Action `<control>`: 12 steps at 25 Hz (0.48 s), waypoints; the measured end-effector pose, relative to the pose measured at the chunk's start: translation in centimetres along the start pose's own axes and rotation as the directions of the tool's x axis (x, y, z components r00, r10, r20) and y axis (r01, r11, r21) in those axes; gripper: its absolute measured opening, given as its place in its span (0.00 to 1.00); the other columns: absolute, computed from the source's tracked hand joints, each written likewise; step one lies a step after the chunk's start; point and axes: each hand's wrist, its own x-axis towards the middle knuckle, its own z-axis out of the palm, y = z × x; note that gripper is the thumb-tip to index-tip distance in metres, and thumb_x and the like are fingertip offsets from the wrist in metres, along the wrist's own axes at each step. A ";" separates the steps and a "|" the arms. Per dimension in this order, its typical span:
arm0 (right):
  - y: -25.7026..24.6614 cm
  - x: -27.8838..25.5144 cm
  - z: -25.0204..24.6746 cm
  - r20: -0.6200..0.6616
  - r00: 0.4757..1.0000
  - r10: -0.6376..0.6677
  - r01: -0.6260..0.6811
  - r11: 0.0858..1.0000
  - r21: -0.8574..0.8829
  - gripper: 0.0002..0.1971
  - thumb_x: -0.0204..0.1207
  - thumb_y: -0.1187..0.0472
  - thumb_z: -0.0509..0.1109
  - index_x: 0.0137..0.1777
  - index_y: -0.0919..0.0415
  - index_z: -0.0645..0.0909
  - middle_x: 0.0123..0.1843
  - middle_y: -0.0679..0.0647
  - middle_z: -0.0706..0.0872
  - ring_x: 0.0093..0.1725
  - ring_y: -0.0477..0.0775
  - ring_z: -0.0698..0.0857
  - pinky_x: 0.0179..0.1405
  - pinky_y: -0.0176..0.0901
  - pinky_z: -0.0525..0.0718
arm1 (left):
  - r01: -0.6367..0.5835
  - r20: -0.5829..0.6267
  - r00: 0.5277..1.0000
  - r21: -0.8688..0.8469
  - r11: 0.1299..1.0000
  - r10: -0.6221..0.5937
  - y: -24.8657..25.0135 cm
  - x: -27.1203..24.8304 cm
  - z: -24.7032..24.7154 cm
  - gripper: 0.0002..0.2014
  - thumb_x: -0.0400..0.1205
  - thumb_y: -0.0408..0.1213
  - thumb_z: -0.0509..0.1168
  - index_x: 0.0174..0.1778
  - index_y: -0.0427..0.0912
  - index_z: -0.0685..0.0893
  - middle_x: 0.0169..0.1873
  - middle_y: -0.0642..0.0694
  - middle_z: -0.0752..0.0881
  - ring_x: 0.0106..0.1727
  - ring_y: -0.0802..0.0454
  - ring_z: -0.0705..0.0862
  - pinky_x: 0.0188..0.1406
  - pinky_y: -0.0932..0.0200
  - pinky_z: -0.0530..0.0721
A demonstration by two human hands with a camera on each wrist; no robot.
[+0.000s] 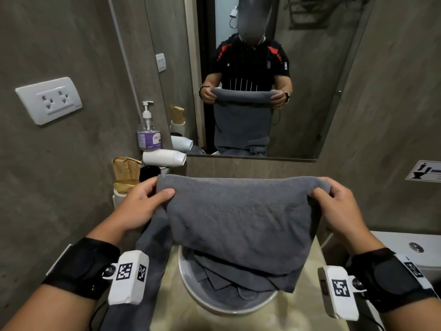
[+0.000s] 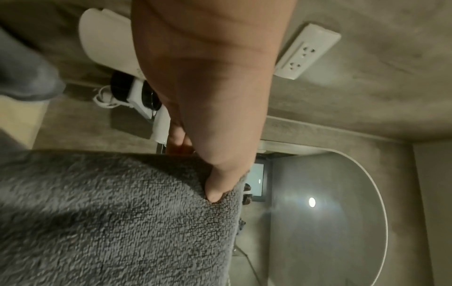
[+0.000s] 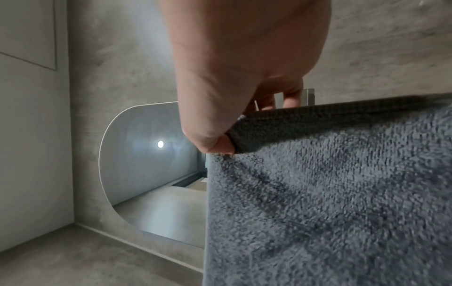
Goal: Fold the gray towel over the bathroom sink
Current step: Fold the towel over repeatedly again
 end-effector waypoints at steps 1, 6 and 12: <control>-0.1 0.1 -0.2 0.007 1.000 -0.003 0.003 1.000 0.008 0.12 0.79 0.65 0.70 0.53 0.45 0.86 0.47 0.45 0.90 0.47 0.43 0.89 0.40 0.36 0.86 | 0.045 -0.027 0.999 -0.086 0.995 -0.047 0.1 0.2 0.2 0.11 0.84 0.32 0.66 0.60 0.45 0.86 0.56 0.45 0.92 0.63 0.47 0.87 0.56 0.63 0.84; -0.9 0.9 -0.7 0.030 0.999 -0.041 0.039 0.998 0.056 0.20 0.83 0.55 0.69 0.71 0.34 0.73 0.46 0.45 0.89 0.46 0.41 0.89 0.44 0.39 0.89 | 0.006 -0.180 0.981 -0.338 0.941 -0.071 2.1 0.7 0.7 0.16 0.77 0.39 0.66 0.61 0.55 0.82 0.60 0.40 0.84 0.59 0.46 0.82 0.51 0.56 0.82; -1.8 1.1 -0.2 -0.048 0.971 -0.234 0.238 0.967 0.093 0.08 0.85 0.55 0.67 0.54 0.40 0.87 0.50 0.36 0.90 0.49 0.32 0.85 0.49 0.25 0.81 | -0.198 -0.210 0.962 -0.094 0.976 0.175 3.9 0.2 1.6 0.14 0.90 0.37 0.58 0.67 0.52 0.84 0.57 0.58 0.89 0.57 0.61 0.85 0.58 0.65 0.82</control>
